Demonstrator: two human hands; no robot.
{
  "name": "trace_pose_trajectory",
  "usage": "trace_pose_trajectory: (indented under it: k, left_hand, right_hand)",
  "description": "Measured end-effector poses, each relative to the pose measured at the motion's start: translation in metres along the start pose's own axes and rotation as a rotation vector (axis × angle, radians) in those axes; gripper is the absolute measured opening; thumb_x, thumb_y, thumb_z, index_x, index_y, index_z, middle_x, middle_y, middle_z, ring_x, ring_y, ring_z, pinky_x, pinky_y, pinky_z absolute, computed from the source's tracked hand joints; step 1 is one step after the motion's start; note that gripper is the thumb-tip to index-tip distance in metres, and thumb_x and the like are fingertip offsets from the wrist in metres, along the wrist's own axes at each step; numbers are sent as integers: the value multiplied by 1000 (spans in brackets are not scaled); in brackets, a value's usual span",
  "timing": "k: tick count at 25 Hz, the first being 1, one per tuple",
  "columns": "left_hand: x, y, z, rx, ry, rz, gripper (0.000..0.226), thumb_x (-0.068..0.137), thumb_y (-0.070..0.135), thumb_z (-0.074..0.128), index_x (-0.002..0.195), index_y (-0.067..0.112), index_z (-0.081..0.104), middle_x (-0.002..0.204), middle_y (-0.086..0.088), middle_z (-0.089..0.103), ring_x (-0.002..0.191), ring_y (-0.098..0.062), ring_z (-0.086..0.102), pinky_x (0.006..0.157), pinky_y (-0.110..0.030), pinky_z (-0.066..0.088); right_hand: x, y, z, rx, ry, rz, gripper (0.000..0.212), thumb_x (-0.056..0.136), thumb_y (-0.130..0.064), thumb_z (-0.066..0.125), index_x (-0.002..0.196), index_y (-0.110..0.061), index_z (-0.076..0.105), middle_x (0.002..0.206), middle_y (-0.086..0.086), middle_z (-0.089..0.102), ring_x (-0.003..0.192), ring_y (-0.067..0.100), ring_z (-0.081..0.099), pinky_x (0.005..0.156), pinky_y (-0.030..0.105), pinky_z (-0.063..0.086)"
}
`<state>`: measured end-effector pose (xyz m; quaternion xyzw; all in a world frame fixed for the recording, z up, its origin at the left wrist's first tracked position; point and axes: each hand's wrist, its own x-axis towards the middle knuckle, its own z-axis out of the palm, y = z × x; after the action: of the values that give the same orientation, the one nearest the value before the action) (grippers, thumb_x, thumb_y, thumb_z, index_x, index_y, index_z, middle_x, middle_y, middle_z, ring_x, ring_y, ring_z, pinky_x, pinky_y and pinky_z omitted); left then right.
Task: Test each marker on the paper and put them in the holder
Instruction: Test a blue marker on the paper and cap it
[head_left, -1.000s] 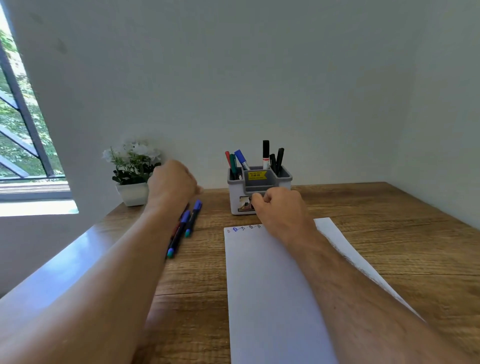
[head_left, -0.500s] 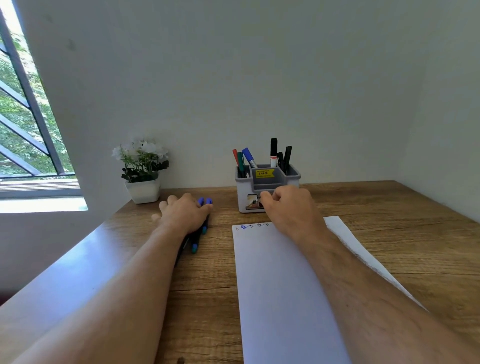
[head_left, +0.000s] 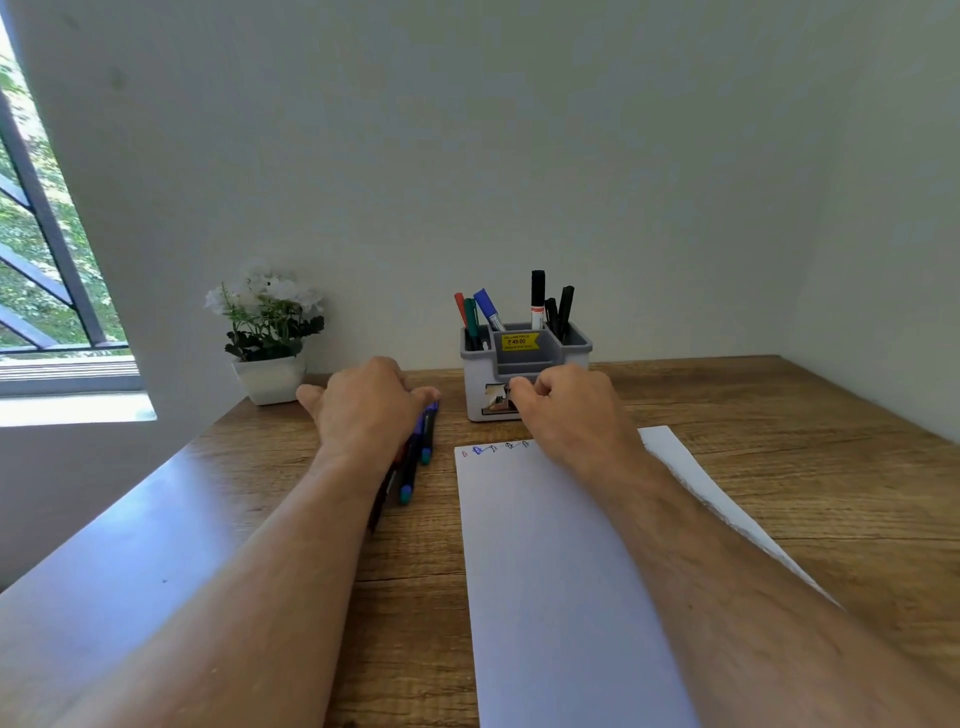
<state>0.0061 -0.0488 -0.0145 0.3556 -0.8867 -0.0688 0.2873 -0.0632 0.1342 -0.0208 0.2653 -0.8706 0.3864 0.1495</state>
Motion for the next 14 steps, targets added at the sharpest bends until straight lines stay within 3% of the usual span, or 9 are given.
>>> trace_pose_trajectory:
  k: [6, 14]
  left_hand:
    - [-3, 14, 1, 234, -85, 40, 53, 71, 76, 60, 73, 23, 62, 63, 2, 60, 63, -19, 52, 86, -46, 27]
    - [-5, 22, 3, 329, -45, 99, 44, 79, 59, 63, 64, 22, 44, 57, 3, 53, 53, -17, 45, 87, -45, 28]
  right_hand:
    - [1, 1, 0, -4, 8, -9, 38, 96, -41, 52, 65, -19, 58, 65, -3, 59, 58, 8, 56, 49, 16, 37]
    - [0, -1, -1, -24, 5, -5, 42, 96, -43, 52, 60, -22, 55, 60, -4, 57, 58, 8, 57, 47, 17, 34]
